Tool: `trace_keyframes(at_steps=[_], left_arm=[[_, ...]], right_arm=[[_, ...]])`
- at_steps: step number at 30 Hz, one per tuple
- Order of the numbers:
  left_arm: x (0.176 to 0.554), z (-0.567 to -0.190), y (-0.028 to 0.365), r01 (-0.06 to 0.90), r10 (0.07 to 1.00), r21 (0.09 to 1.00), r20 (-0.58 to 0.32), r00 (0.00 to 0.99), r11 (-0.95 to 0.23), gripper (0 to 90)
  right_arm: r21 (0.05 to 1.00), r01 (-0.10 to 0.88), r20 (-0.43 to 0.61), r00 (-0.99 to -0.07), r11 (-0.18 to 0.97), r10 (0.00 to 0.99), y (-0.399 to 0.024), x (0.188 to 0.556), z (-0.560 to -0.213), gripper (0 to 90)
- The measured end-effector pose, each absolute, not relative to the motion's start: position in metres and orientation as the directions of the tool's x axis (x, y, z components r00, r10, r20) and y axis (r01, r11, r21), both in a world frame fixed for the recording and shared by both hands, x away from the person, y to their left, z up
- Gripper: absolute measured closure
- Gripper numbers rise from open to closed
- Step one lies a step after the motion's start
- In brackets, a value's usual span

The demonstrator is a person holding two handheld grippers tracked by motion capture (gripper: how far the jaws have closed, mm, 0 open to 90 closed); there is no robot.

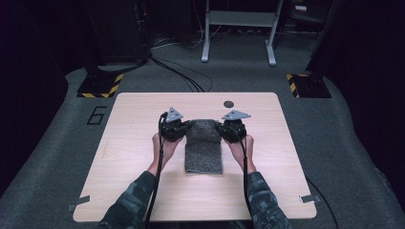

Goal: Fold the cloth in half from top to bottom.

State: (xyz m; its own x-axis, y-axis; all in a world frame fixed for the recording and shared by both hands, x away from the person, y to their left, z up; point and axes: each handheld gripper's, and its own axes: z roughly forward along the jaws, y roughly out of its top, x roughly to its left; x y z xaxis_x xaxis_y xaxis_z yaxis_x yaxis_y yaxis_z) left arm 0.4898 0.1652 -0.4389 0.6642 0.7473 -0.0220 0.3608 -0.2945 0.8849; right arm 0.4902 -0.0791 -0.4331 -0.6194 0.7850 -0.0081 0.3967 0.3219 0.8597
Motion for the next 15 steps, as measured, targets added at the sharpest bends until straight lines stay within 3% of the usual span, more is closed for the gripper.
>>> trace_keyframes(at_steps=[15], left_arm=[[0.461, -0.472, 0.166, 0.419, 0.730, 0.853, -0.066, 0.680, -0.313, 85.0]], right_arm=[[0.826, 0.426, -0.006, -0.648, 0.369, 0.761, -0.080, 0.461, -0.467, 85.7]])
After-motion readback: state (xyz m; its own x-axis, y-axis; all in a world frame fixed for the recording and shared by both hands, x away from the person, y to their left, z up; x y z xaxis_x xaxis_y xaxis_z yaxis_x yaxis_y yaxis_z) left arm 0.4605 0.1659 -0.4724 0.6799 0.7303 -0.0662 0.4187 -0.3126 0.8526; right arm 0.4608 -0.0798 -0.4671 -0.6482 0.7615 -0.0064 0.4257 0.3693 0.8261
